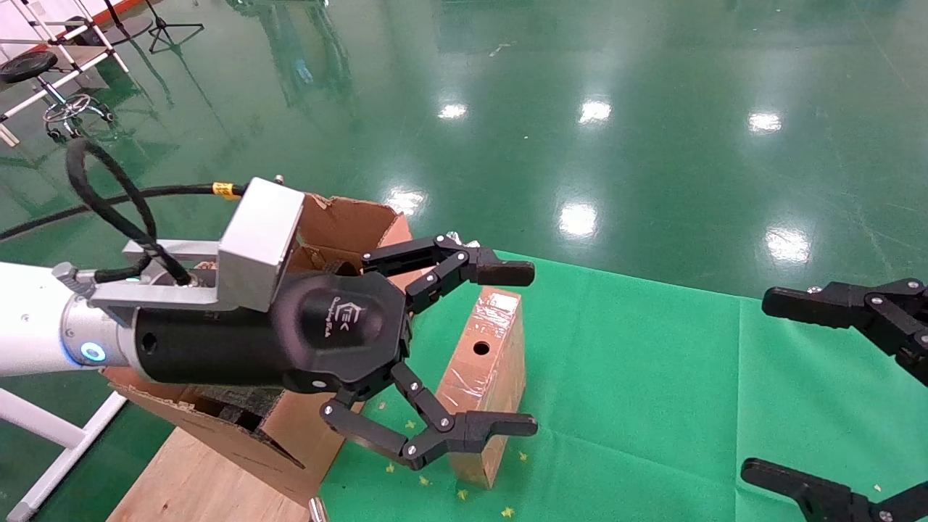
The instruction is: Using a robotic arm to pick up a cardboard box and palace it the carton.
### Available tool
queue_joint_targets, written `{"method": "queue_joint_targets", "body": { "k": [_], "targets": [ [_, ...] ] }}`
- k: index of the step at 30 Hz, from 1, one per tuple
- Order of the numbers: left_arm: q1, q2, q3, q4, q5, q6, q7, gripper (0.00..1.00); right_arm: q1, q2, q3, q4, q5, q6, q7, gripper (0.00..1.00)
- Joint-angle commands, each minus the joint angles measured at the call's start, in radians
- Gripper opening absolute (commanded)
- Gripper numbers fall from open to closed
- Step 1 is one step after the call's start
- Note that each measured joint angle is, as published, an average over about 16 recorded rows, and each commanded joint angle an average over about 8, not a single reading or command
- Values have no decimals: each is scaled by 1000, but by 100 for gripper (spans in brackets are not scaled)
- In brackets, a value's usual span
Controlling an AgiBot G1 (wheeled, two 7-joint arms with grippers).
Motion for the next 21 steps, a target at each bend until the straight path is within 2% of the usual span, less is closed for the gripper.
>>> {"method": "queue_joint_targets", "body": {
  "k": [1,11,12,19,20,21],
  "targets": [
    [0,0,0,0,0,0,0,100,0,0,0,0,0,0,0,100],
    [0,0,0,0,0,0,0,100,0,0,0,0,0,0,0,100],
    [0,0,0,0,0,0,0,100,0,0,0,0,0,0,0,97],
    [-5,-7,4,-7,26,-9,5,100,0,0,0,0,0,0,0,11],
    [-7,-10,6,-11,39,-16,6,100,0,0,0,0,0,0,0,1],
    [-10,-13,9,-15,54,-25,4,100,0,0,0,0,0,0,0,0]
  ]
}}
